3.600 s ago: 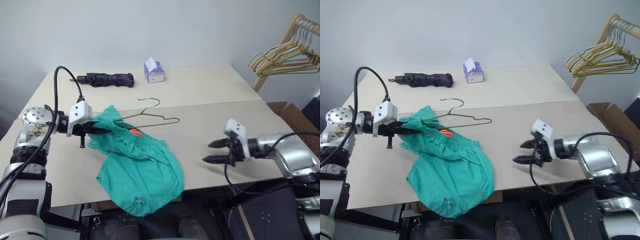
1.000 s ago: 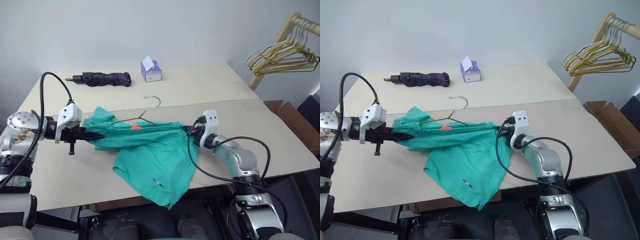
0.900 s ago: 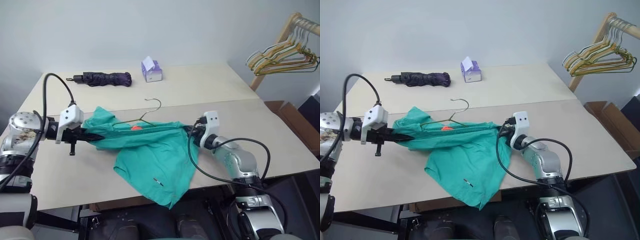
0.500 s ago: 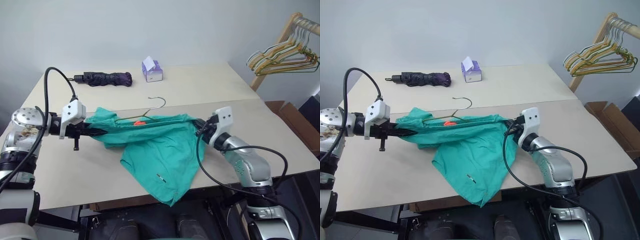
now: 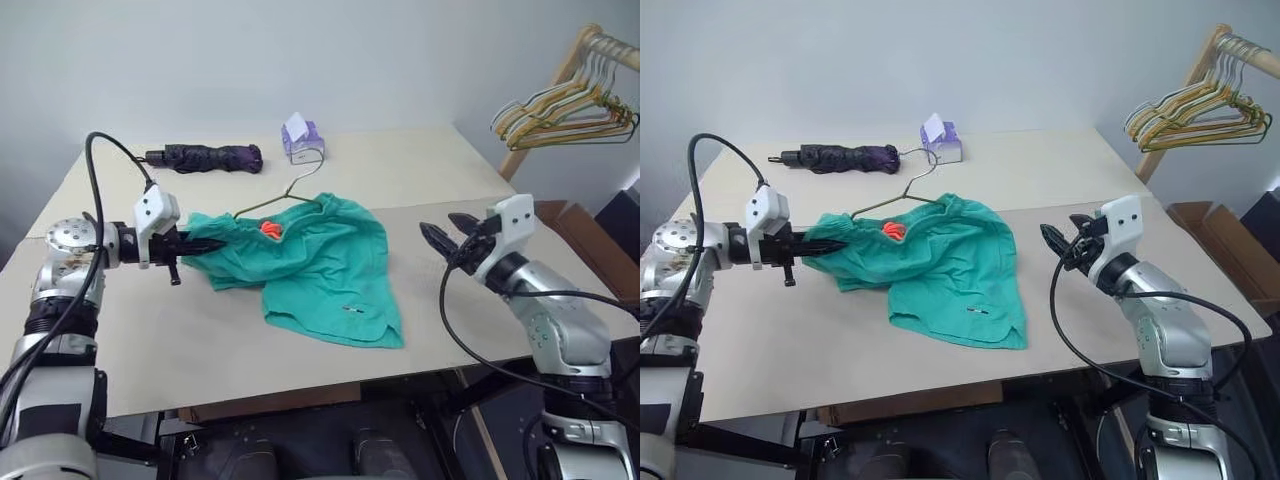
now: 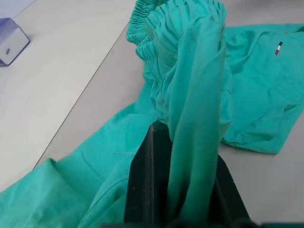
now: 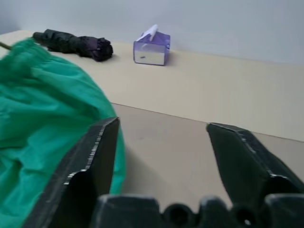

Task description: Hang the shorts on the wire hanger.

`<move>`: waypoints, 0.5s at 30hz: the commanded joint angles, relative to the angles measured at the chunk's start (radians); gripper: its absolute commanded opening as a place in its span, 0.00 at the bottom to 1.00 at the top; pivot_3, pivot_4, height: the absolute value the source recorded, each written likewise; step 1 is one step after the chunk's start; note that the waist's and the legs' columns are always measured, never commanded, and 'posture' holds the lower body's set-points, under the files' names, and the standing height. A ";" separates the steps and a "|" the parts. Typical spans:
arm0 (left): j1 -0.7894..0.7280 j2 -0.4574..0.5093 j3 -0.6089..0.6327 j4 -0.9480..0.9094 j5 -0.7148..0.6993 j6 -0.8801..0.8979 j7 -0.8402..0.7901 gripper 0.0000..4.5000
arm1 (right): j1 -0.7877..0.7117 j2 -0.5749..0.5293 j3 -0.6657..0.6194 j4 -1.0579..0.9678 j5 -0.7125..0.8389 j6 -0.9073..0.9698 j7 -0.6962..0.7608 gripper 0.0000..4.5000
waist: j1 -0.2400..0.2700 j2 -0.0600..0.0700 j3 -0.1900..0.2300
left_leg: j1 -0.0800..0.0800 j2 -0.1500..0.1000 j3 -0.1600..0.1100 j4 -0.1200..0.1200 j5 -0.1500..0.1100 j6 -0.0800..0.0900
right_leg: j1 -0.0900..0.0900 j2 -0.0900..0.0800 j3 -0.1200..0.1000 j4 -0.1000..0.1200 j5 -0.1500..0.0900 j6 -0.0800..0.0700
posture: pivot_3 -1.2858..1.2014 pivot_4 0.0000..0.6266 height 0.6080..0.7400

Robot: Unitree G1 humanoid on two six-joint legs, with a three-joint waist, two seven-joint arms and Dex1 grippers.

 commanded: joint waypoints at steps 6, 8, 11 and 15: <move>-0.155 -0.057 0.027 0.017 0.001 -0.104 -0.023 0.00 | -0.334 -0.257 0.072 0.062 0.031 0.144 0.315 0.96 | 0.001 0.000 0.000 | 0.001 0.000 0.000 0.000 0.000 0.000 | 0.001 0.000 0.000 0.000 0.000 0.000 | 0.49 0.00 1.00; -0.188 -0.072 0.028 0.020 -0.006 -0.110 -0.041 0.00 | -0.434 -0.300 0.125 0.127 -0.002 0.163 0.374 0.96 | 0.000 0.000 0.000 | 0.000 0.000 0.000 0.000 0.000 0.000 | 0.001 0.000 0.000 -0.001 0.000 0.000 | 0.49 0.00 1.00; -0.218 -0.086 0.024 0.008 -0.019 -0.107 -0.088 0.00 | -0.569 -0.354 0.221 0.212 -0.046 0.195 0.498 0.96 | -0.004 0.000 0.000 | 0.000 0.000 0.001 0.000 0.000 0.000 | 0.000 -0.001 0.000 -0.001 0.000 0.000 | 0.48 0.00 1.00; -0.237 -0.105 0.024 -0.007 -0.029 -0.096 -0.134 0.00 | -0.677 -0.383 0.328 0.261 -0.104 0.193 0.633 0.96 | -0.016 0.000 0.000 | 0.000 0.000 0.001 0.000 0.000 0.000 | -0.001 0.000 0.000 0.000 0.000 0.000 | 0.48 0.00 1.00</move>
